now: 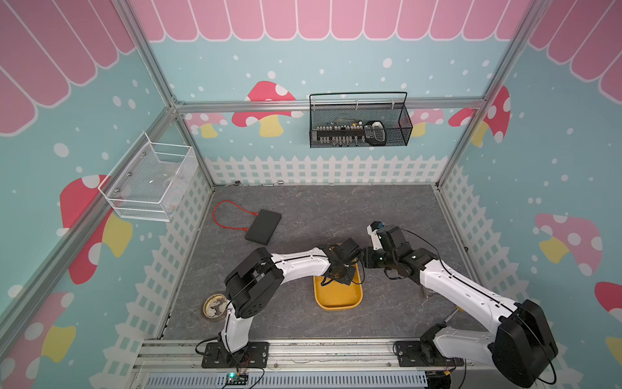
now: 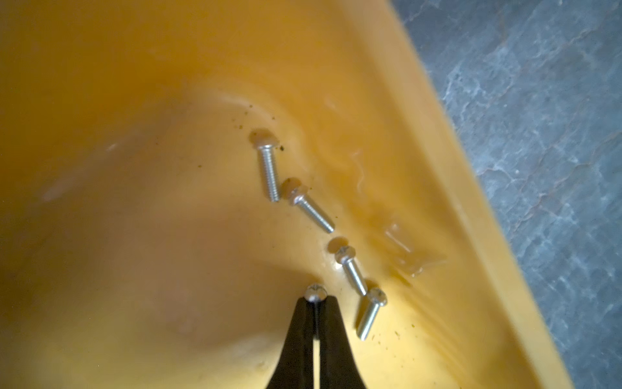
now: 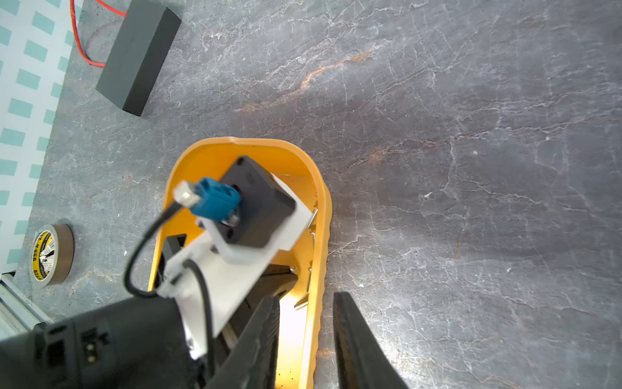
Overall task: Take out the screws from the storage box
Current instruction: Pick up the screw from the storage box, then place the screw at the center of the board.
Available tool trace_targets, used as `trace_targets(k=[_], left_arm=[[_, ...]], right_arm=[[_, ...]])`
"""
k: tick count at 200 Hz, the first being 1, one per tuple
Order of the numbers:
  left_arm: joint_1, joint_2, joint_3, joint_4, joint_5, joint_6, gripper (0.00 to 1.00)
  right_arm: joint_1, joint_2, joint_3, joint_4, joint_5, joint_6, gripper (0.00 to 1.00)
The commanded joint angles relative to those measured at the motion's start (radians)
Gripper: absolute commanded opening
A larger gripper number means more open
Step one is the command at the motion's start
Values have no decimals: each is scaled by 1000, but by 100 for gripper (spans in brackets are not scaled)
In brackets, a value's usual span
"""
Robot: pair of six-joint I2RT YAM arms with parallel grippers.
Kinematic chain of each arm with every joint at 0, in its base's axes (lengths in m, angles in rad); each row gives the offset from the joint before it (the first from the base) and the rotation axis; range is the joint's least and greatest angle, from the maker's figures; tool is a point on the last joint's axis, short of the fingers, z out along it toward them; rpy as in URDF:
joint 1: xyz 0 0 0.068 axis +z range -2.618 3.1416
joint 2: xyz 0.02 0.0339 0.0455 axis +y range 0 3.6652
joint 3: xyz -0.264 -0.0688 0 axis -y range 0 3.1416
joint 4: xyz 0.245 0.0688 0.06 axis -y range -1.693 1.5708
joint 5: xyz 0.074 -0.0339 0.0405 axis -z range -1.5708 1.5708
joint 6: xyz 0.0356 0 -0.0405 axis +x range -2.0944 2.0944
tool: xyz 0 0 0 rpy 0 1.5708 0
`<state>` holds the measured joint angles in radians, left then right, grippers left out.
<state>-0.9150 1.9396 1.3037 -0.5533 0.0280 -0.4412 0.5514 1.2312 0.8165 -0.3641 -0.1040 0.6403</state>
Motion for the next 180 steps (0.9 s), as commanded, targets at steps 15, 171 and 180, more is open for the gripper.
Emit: trace_targets(k=[15, 171, 180], left_arm=[[103, -211, -25, -27, 58, -13, 0], [429, -295, -432, 123, 51, 33, 1], [429, -295, -434, 125, 49, 33, 1]], right_arm=[[4, -23, 28, 23, 5, -9, 33], [2, 19, 29, 54, -34, -24, 33], [4, 20, 30, 55, -34, -24, 33]])
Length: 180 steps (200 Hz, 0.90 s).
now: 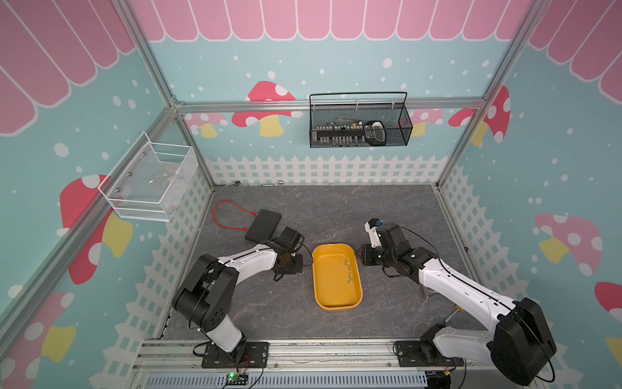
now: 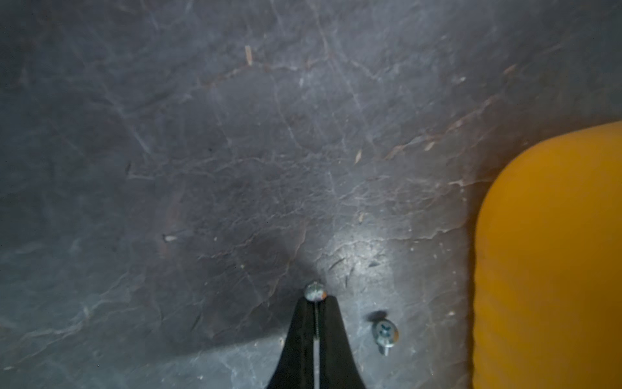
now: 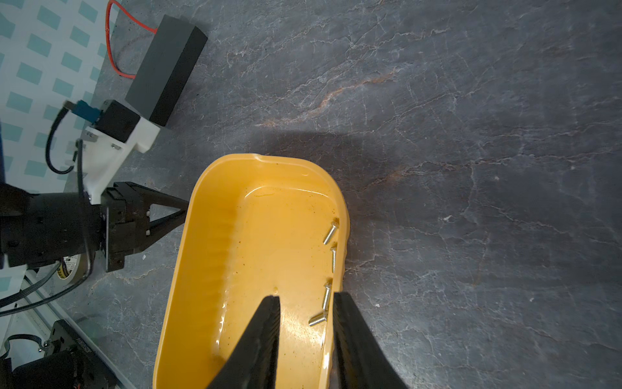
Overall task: Take out the screws from the storage box
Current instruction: Place the screw at the center of the board, then pick up the screw from the storage box.
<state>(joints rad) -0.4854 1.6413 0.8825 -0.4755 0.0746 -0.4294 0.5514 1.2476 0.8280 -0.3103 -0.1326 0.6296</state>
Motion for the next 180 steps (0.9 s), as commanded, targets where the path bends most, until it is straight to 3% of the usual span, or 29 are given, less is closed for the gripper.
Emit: trace_targets(k=[1, 42, 55, 74, 103, 125, 145, 180], left_arm=[[-1, 3, -14, 47, 3, 21, 1], [-5, -1, -8, 50, 17, 21, 15], [-5, -7, -3, 48, 23, 18, 26], [-10, -21, 15, 36, 22, 12, 33], [-36, -88, 81, -12, -44, 8, 34], [-103, -137, 180, -46, -94, 16, 34], [-176, -169, 249, -40, -39, 55, 28], [-298, -141, 275, 15, 111, 203, 27]], right_arm=[[4, 3, 18, 1, -6, -14, 33], [5, 12, 24, 1, -4, -16, 33], [4, 10, 24, 0, -5, -16, 34], [4, 6, 22, -1, -4, -16, 34], [3, 7, 22, -1, 5, -21, 34], [-4, 14, 15, 4, 5, -32, 35], [-57, 10, -40, 57, -64, -28, 35], [-91, 20, -64, 83, -113, -31, 34]])
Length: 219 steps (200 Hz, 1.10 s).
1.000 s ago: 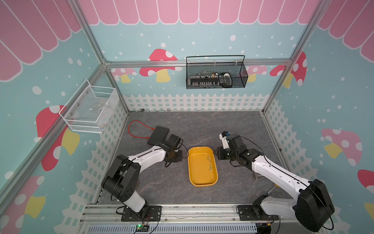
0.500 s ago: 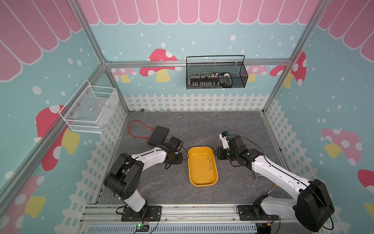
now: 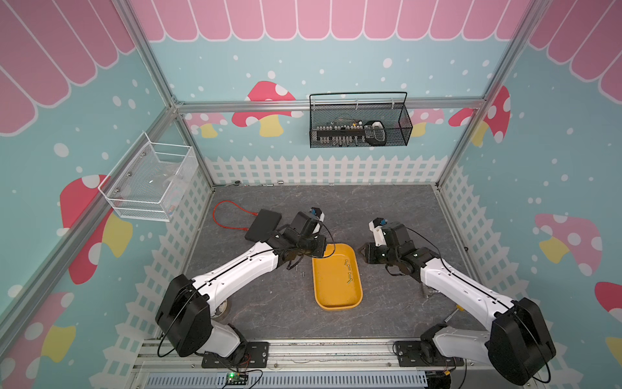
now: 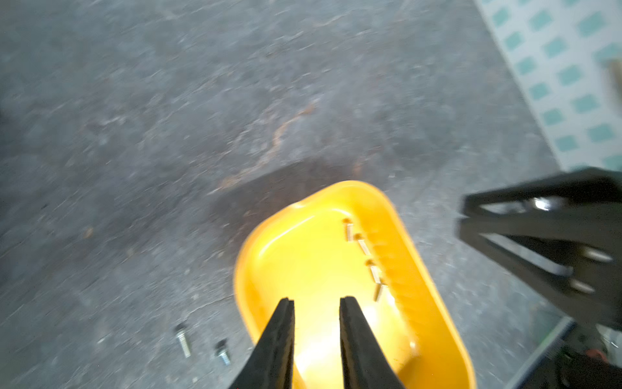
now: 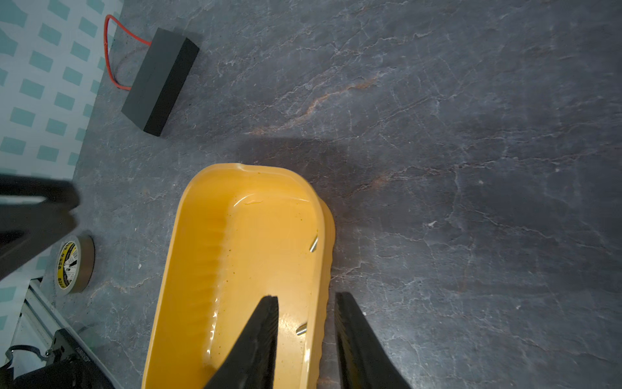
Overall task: Take out the screws from the storage box
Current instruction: Pick up the screw from the storage box.
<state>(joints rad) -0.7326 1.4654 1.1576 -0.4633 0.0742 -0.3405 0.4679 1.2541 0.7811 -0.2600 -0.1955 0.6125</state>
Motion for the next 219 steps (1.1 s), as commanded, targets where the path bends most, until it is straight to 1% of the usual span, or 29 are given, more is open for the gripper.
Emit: trace_targets(k=[1, 15, 24, 36, 50, 82, 111, 140, 193, 219], left_arm=[[-54, 37, 0, 2, 115, 117, 28], [-84, 90, -9, 8, 159, 165, 28], [-113, 119, -28, 27, 193, 207, 30], [-147, 153, -47, 47, 175, 217, 30], [-161, 185, -62, 62, 146, 213, 30], [-203, 256, -53, 91, 116, 222, 30], [-223, 296, -56, 137, 101, 215, 31], [-240, 353, -42, 149, 29, 186, 32], [-240, 409, -42, 166, -11, 209, 33], [-241, 421, -39, 164, -12, 207, 32]], right_arm=[[-8, 13, -17, 33, -50, -13, 34], [-15, 12, -17, 31, -48, -13, 34], [-31, 4, -20, 18, -44, -15, 34], [-74, -19, -39, 20, -71, -13, 34], [-112, -45, -51, 21, -97, -15, 34], [-131, -69, -60, 23, -114, -7, 34], [-132, -66, -75, 31, -128, -2, 33], [-132, -81, -84, 36, -125, 5, 33], [-133, -98, -74, 25, -119, 6, 33], [-132, -106, -77, 25, -119, 8, 34]])
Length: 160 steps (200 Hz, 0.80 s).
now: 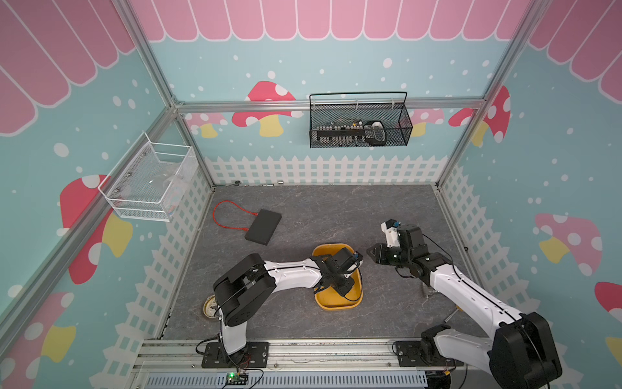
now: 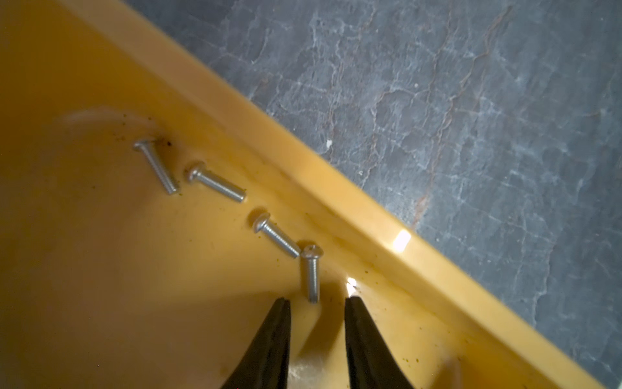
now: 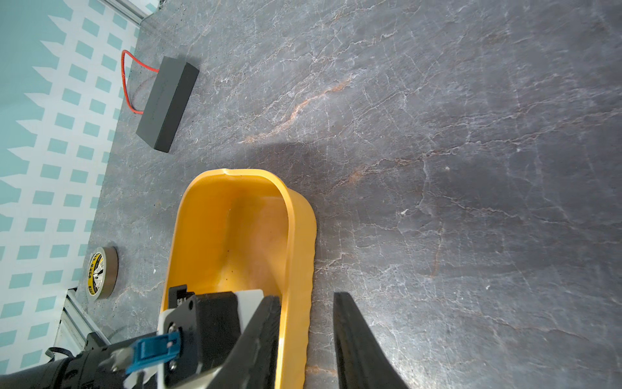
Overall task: Take out the screws from the storage box
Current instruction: Pick up the screw from the storage box.
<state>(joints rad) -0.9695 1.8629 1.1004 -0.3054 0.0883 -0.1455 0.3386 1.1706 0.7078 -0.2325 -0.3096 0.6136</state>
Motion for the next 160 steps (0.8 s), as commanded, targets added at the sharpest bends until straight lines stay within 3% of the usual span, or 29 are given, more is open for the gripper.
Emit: trace_targets(k=[1, 82, 114, 160], left_arm=[[-5, 24, 18, 6, -26, 11, 33], [-39, 71, 29, 7, -86, -11, 31], [-48, 86, 33, -1, -91, -22, 21], [-45, 90, 37, -42, -110, -25, 22]], right_arm=[[-3, -22, -4, -2, -6, 7, 34], [-3, -42, -11, -7, 3, 7, 34], [-3, -58, -15, -17, 11, 7, 34], [-3, -65, -8, -20, 3, 8, 34]])
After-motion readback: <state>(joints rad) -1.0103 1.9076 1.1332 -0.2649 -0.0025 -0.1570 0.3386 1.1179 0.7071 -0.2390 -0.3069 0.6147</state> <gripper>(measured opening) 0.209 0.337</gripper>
